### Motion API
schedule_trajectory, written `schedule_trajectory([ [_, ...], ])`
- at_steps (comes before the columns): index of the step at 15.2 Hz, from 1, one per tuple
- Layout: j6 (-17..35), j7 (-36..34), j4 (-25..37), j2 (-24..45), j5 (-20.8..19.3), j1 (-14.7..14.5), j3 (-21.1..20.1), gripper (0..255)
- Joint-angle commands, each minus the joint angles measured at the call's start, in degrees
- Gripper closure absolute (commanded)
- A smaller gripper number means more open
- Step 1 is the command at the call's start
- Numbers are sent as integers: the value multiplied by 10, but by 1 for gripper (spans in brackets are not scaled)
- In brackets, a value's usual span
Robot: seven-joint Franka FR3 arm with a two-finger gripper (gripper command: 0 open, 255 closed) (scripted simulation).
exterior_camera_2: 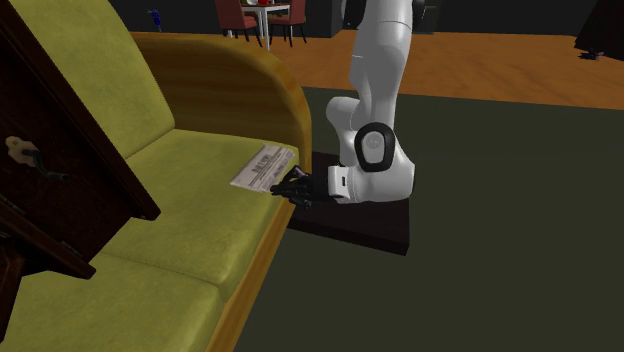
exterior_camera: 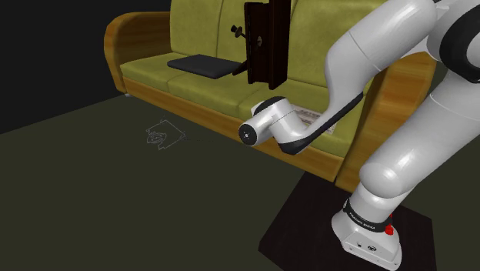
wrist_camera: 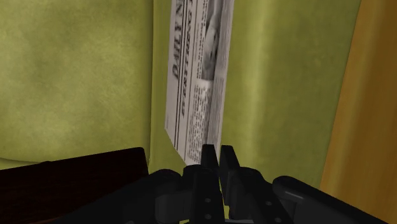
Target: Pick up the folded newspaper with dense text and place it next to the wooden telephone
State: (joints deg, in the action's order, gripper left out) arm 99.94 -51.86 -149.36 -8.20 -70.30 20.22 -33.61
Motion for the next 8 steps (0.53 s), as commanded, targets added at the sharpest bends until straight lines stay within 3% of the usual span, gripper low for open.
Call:
schedule_trajectory([
  [1,2,9,0,-9,4,-1,1,255],
  [8,9,69,3,-67,27,-7,11,255],
])
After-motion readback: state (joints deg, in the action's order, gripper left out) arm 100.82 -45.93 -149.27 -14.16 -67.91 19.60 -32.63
